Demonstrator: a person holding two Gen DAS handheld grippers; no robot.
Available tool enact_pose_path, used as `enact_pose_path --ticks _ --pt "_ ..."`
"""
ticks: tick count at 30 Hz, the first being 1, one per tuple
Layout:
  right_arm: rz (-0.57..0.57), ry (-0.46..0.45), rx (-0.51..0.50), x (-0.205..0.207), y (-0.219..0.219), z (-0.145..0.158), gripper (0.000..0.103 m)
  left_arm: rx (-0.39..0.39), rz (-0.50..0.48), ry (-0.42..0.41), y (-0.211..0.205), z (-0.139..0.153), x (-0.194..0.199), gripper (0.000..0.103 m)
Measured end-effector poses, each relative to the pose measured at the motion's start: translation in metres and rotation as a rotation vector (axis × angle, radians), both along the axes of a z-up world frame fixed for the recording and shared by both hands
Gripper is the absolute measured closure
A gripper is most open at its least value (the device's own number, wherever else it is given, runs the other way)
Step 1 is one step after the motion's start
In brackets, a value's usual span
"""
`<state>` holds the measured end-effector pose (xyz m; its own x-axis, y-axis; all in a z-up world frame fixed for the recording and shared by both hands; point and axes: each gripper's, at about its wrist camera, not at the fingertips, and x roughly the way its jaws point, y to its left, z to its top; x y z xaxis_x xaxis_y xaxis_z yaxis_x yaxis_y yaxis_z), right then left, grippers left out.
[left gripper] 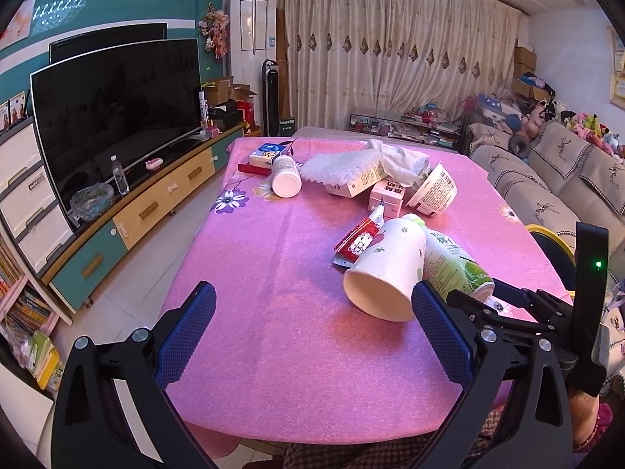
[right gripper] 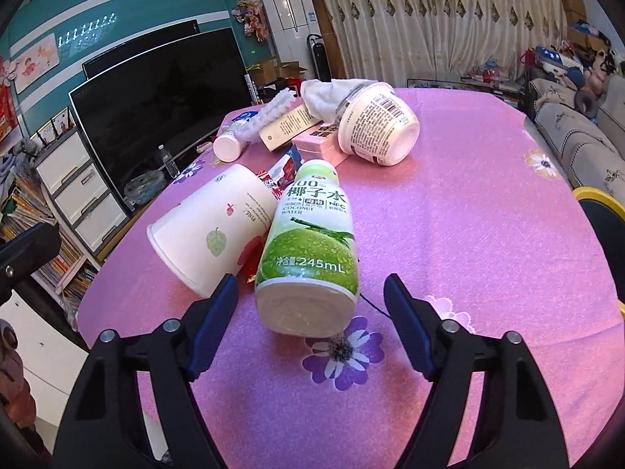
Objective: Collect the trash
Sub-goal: 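Reach the right gripper to the green-labelled bottle and grasp it, then carry the bottle with the right gripper over the yellow bin and release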
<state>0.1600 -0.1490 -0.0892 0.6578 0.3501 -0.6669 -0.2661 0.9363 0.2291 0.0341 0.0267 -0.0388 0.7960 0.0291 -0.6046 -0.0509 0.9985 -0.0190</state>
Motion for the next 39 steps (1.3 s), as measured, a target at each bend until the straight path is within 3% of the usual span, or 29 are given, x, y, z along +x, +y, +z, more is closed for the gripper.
enact_pose_path --ticks 6,12,22,30,39 --pt "-0.001 0.035 0.023 0.008 -0.004 -0.007 0.053 0.0 -0.002 0.009 -0.001 -0.004 0.003 0.004" --pt "-0.002 -0.001 0.047 0.002 -0.015 0.005 0.053 0.0 -0.005 0.011 -0.001 -0.006 0.004 0.004" --pt "-0.089 -0.14 0.099 -0.019 -0.065 0.054 0.053 0.004 -0.016 0.014 -0.002 -0.009 0.006 0.004" --pt "-0.118 -0.149 0.104 -0.018 -0.092 0.066 0.054 0.012 -0.027 0.017 -0.007 -0.011 0.008 0.004" --pt "-0.207 -0.22 0.126 -0.01 -0.149 0.105 0.054 0.013 -0.044 0.016 -0.013 -0.01 0.012 0.004"
